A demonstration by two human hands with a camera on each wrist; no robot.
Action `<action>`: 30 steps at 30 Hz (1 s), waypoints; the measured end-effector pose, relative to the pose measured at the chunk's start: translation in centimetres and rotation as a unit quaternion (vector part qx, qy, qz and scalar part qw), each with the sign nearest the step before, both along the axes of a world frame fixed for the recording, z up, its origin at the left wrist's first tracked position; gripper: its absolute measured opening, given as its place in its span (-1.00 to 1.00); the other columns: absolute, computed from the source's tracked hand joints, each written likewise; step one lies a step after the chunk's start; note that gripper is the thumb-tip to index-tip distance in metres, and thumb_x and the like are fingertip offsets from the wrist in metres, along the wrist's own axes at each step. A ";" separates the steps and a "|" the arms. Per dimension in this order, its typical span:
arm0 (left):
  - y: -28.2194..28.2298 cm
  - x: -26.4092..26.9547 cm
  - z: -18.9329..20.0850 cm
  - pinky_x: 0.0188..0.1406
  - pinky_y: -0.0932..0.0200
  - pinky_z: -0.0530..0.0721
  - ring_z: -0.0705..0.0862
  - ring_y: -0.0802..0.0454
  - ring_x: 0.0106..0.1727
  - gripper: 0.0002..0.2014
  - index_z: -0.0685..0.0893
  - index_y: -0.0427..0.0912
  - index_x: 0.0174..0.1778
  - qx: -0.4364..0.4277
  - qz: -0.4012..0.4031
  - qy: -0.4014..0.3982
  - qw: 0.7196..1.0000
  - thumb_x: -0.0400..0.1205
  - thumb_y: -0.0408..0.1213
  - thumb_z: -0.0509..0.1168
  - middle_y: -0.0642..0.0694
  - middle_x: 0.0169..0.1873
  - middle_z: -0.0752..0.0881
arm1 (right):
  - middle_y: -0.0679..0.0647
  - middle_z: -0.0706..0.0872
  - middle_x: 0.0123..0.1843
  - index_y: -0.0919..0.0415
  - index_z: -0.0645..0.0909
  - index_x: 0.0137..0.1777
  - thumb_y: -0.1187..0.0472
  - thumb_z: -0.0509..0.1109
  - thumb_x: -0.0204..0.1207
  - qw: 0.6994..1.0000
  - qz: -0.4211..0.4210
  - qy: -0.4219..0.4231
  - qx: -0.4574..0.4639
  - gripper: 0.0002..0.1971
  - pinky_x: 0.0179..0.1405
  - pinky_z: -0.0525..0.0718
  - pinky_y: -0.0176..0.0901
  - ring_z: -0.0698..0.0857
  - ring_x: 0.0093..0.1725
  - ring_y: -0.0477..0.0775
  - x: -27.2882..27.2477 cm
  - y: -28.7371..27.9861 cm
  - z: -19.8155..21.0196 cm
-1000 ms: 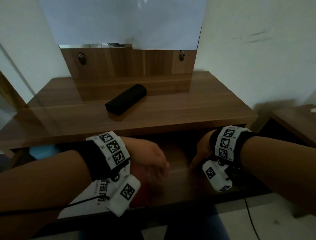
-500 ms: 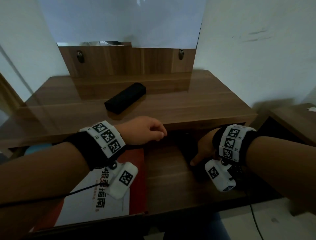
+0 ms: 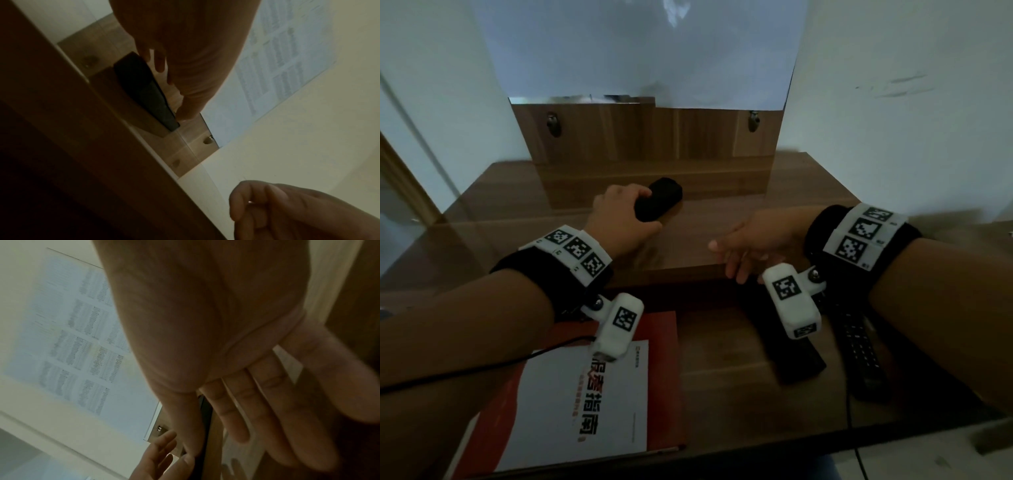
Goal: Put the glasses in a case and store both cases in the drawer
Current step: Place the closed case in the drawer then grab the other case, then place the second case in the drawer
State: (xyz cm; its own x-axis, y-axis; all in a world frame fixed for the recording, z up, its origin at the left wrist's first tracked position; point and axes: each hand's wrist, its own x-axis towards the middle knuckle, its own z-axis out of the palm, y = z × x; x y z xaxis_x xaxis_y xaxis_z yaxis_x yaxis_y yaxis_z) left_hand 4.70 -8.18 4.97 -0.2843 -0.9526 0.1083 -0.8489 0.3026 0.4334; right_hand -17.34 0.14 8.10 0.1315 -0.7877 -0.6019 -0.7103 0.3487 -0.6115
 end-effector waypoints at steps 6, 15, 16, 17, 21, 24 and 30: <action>-2.4 1.4 -0.8 0.42 -0.21 0.35 0.31 -0.36 0.49 -0.18 0.26 -0.07 0.59 0.046 0.077 -0.031 0.996 0.46 0.09 0.43 -0.29 0.51 0.34 | 0.17 0.72 0.07 0.13 0.54 0.09 0.01 0.29 0.63 0.991 -0.071 -0.075 -0.089 -0.79 -0.04 0.68 -0.03 0.73 -0.03 0.09 0.6 -1.7 -0.6; -3.7 1.2 -1.8 0.33 -0.17 0.53 0.50 -0.27 0.33 -0.25 0.40 -0.10 0.50 0.082 0.074 -0.036 0.993 0.45 0.19 0.39 -0.28 0.35 0.49 | 0.19 0.70 0.11 0.08 0.54 0.09 0.04 0.33 0.60 0.980 -0.121 -0.118 -0.105 -0.83 -0.01 0.68 -0.04 0.73 -0.05 0.09 0.2 -2.9 -1.3; -3.7 1.2 -1.8 0.33 -0.16 0.52 0.50 -0.28 0.34 -0.26 0.39 -0.10 0.50 0.084 0.077 -0.033 0.993 0.46 0.17 0.39 -0.28 0.35 0.49 | 0.20 0.70 0.13 0.10 0.53 0.14 0.04 0.34 0.60 0.979 -0.125 -0.121 -0.106 -0.79 -0.01 0.68 -0.04 0.73 -0.06 0.09 0.2 -2.9 -1.4; -3.7 1.1 -1.9 0.33 -0.16 0.52 0.50 -0.28 0.34 -0.27 0.39 -0.10 0.50 0.086 0.077 -0.029 0.993 0.47 0.16 0.38 -0.28 0.35 0.48 | 0.22 0.69 0.14 0.13 0.51 0.20 0.04 0.33 0.60 0.978 -0.130 -0.124 -0.105 -0.74 -0.01 0.67 -0.04 0.72 -0.07 0.09 0.2 -2.8 -1.5; -3.6 1.4 -1.9 0.29 -0.20 0.58 0.55 -0.23 0.30 -0.28 0.42 -0.04 0.47 0.098 0.071 0.004 0.993 0.43 0.16 0.42 -0.23 0.33 0.52 | 0.22 0.68 0.11 0.20 0.43 0.37 0.03 0.31 0.62 0.972 -0.153 -0.144 -0.106 -0.60 -0.04 0.68 -0.05 0.73 -0.08 0.10 0.1 -2.7 -1.5; -3.0 1.2 -1.8 0.32 -0.16 0.55 0.53 -0.20 0.31 -0.32 0.43 -0.03 0.45 0.090 0.045 0.020 0.995 0.45 0.10 0.44 -0.20 0.33 0.49 | 0.24 0.69 0.12 0.20 0.35 0.48 0.00 0.30 0.62 0.968 -0.171 -0.153 -0.106 -0.50 -0.12 0.69 -0.09 0.75 -0.06 0.11 0.1 -2.7 -1.4; -1.2 0.2 -1.1 0.29 0.02 0.50 0.50 -0.10 0.31 -0.37 0.40 0.00 0.47 0.063 -0.058 0.040 0.996 0.50 0.03 0.42 -0.15 0.33 0.46 | 0.33 0.65 0.26 0.16 0.21 0.60 -0.09 0.27 0.62 0.948 -0.221 -0.199 -0.116 -0.37 0.02 0.74 -0.05 0.76 0.06 0.16 -0.3 -2.9 -1.3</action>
State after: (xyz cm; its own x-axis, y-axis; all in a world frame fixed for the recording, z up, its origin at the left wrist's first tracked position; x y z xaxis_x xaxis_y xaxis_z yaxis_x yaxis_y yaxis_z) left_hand 4.90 -9.35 3.89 -0.3877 -0.9217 0.0162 -0.7734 0.3347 0.5384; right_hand -17.62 -2.81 6.82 -0.0621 -0.9235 -0.3785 -0.2235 0.3825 -0.8965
